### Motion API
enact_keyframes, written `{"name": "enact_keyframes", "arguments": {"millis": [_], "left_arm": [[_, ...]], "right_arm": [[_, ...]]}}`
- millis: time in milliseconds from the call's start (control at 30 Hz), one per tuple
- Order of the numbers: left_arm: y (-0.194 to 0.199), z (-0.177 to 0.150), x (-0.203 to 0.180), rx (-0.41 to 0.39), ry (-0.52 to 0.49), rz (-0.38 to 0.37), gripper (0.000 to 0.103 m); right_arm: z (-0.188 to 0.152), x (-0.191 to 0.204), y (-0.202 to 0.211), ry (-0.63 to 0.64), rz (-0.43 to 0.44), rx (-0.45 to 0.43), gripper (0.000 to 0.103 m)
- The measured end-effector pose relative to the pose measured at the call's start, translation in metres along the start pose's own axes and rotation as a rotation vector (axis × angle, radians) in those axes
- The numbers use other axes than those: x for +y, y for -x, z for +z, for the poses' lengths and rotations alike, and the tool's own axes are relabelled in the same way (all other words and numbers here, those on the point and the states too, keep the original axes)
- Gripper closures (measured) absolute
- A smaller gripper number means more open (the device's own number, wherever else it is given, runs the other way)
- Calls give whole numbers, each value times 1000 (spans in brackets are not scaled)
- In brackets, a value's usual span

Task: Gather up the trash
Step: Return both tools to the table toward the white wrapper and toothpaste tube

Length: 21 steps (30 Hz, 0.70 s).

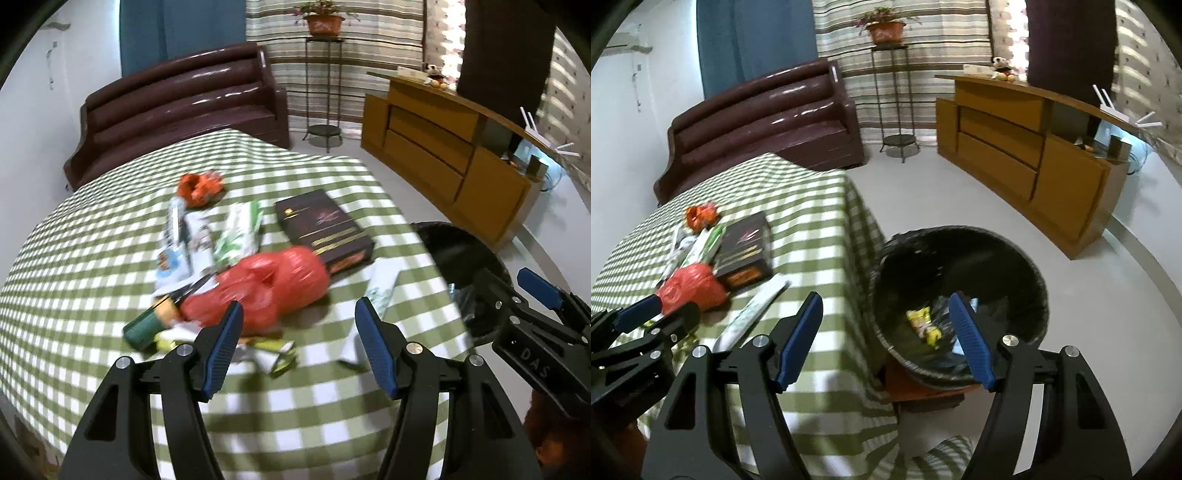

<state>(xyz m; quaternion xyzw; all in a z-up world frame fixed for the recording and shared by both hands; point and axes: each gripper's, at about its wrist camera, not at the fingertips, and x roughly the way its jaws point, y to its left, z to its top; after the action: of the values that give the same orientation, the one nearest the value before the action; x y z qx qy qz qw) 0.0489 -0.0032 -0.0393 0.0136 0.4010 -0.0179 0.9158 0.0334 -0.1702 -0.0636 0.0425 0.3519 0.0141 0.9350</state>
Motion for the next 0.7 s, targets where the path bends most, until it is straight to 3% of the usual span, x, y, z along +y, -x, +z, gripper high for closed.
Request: {"name": "enact_keyframes", "arguments": {"millis": [700], "left_arm": [[-15, -29, 41, 82, 76, 103, 41]], "right_arm": [[-11, 19, 3, 26, 47, 17, 34]]}}
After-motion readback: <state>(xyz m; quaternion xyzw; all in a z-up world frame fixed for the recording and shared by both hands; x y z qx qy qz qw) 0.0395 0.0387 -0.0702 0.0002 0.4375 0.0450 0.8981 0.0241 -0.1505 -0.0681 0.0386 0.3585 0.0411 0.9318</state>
